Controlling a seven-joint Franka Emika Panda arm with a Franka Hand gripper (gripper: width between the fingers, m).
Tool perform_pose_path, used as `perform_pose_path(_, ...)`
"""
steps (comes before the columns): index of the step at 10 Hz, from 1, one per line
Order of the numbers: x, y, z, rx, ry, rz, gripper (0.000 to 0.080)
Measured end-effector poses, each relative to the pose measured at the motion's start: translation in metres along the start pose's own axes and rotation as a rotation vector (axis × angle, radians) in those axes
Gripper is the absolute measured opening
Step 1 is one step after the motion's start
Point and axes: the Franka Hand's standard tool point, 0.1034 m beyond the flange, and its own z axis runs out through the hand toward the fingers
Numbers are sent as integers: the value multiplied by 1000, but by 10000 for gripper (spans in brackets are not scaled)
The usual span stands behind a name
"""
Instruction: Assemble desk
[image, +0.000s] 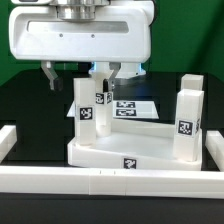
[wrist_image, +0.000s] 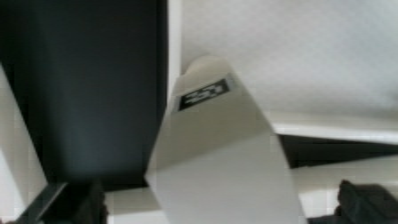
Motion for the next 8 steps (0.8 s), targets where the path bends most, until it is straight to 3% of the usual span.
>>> perform_pose_path(4, 0, 1, 0, -10, -4, -169, 609)
perform_pose_path(6, 0, 1, 0, -10, -4, -165, 304)
perform_pose_path(8, 0, 1, 0, -10, -4, -140, 290)
